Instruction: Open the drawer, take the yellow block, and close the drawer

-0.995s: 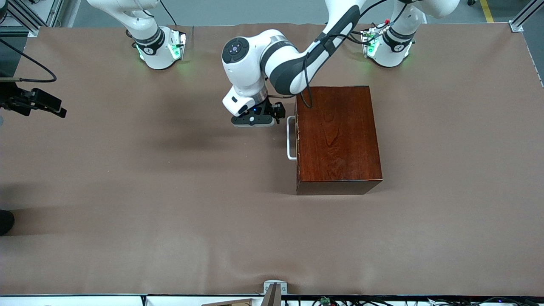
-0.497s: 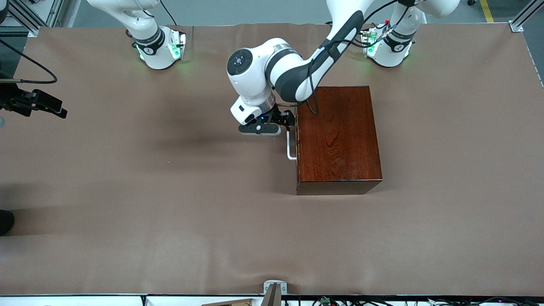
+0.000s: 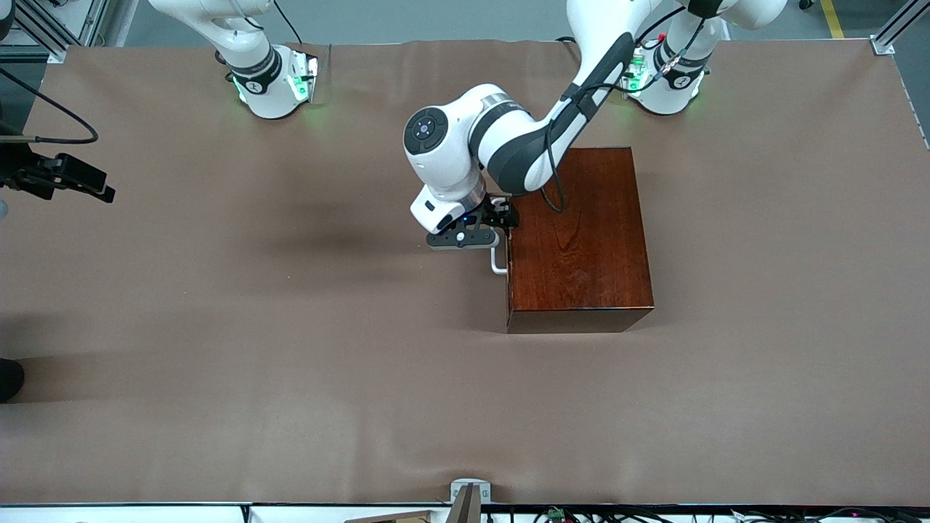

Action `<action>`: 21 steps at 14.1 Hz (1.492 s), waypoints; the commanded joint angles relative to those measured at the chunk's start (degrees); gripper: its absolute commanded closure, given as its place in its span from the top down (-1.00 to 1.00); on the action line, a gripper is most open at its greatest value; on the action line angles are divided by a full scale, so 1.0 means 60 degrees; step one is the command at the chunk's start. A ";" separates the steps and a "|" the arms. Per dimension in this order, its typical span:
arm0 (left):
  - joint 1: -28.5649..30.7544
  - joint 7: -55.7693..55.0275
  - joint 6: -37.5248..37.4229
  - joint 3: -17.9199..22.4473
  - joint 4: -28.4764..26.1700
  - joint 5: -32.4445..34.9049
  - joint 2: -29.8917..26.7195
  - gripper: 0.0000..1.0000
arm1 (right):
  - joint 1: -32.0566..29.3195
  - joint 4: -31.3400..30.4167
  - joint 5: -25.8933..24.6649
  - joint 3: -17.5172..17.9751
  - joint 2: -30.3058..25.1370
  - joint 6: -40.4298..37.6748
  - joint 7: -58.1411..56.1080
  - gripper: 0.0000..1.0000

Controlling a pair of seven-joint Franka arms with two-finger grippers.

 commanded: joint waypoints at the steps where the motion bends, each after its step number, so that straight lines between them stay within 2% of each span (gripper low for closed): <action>1: -0.0034 -0.0311 0.0001 0.0002 0.0276 0.0123 0.0294 1.00 | -0.0094 0.0206 0.0007 0.0045 0.0123 -0.0069 0.0076 1.00; 4: -0.0165 -0.0852 0.0485 -0.0042 0.0276 0.0079 0.0383 1.00 | -0.0094 0.0206 0.0007 0.0045 0.0123 -0.0069 0.0076 1.00; 15: -0.0195 -0.1000 0.0573 -0.0115 0.0261 0.0064 0.0720 1.00 | -0.0094 0.0206 -0.0022 0.0045 0.0123 -0.0069 0.0076 1.00; 21: -0.0342 -0.1220 0.1421 -0.0145 0.0306 -0.0126 0.0734 1.00 | -0.0094 0.0206 -0.0022 0.0045 0.0123 -0.0069 0.0076 1.00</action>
